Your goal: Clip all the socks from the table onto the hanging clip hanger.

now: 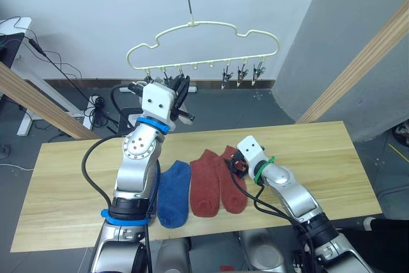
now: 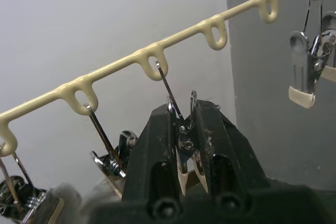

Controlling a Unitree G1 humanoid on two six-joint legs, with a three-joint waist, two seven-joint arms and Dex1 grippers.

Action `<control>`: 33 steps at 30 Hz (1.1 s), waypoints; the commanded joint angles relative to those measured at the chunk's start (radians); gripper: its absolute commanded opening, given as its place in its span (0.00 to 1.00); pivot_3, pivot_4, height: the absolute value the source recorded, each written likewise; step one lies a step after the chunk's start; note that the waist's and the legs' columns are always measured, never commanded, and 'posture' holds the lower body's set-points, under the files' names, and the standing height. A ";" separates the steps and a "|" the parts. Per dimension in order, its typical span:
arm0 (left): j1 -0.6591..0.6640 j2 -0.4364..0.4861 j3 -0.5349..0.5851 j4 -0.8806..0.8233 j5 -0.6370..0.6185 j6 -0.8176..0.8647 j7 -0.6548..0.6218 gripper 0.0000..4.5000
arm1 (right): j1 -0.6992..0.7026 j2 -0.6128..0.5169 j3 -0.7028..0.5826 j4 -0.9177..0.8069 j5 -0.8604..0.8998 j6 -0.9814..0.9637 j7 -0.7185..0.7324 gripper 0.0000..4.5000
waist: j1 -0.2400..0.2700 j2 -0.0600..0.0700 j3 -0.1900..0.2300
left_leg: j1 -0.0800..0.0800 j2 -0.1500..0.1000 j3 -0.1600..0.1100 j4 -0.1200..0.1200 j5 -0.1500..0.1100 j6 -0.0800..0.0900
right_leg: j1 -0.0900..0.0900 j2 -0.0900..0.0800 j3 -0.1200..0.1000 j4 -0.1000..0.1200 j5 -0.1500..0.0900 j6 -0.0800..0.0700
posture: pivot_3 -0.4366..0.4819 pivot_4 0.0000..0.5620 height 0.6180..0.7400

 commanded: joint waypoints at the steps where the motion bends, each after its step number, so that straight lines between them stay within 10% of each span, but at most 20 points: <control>1: 0.007 0.002 -0.001 -0.048 -0.008 -0.005 -0.003 0.06 | -0.008 0.019 -0.008 0.032 -0.009 -0.005 0.009 0.79 | 0.000 0.000 0.000 | 0.000 0.000 0.000 0.000 0.000 0.000 | 0.000 0.000 0.000 0.000 0.000 0.000 | 0.21 0.54 1.00; 11: 0.021 0.006 0.002 -0.067 -0.049 0.029 -0.038 0.06 | 0.012 0.017 -0.010 0.004 -0.029 0.002 0.031 0.01 | 0.004 0.000 0.000 | 0.000 0.000 0.000 0.000 0.000 0.000 | 0.001 0.000 0.000 0.000 0.000 0.000 | 0.22 0.55 1.00; 21: -0.017 0.029 0.032 -0.127 -0.220 0.204 -0.118 0.06 | -0.105 -0.083 0.035 -0.370 -0.022 0.153 0.197 0.00 | 0.006 0.000 0.000 | 0.000 0.000 0.000 0.001 0.000 0.000 | 0.000 0.000 0.000 0.001 0.000 0.000 | 0.20 0.56 1.00; 33: -0.044 0.075 0.067 -0.185 -0.339 0.373 -0.135 0.06 | -0.297 0.022 0.076 -0.237 -0.060 0.101 0.176 0.00 | 0.001 0.000 0.000 | -0.001 0.000 -0.001 0.000 0.000 0.000 | 0.000 0.000 -0.001 0.000 0.000 0.000 | 0.19 0.54 1.00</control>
